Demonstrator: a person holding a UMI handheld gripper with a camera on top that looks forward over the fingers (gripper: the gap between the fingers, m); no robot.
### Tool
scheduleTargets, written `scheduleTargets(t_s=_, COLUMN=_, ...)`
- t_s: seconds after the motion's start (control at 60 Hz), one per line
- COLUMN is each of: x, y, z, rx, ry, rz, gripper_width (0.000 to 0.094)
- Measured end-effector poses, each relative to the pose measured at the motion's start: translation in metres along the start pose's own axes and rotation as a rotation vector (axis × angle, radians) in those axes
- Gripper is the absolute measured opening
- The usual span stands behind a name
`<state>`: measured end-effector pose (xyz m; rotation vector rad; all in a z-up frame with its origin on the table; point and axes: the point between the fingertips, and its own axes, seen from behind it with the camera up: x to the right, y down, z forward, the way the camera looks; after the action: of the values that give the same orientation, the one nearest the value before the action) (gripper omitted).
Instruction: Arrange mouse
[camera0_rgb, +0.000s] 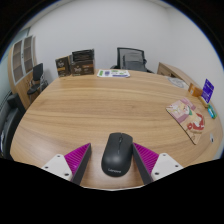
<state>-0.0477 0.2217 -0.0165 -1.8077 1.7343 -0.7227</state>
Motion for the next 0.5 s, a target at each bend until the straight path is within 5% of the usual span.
scheduleTargets(t_s=0.167, x=0.0026, y=-0.0049, z=0.0067, rx=-0.011, ry=0.005, rz=0.019, gripper_width=0.0742)
scheduleTargets(t_s=0.267, x=0.0074, y=-0.0067, z=0.0089, rx=-0.013, ry=0.02, rz=0.029, gripper_width=0.0507)
scheduleTargets(t_s=0.5, x=0.0096, y=-0.0056, z=0.0096, rx=-0.023, ry=0.025, rz=0.024, gripper_width=0.0421)
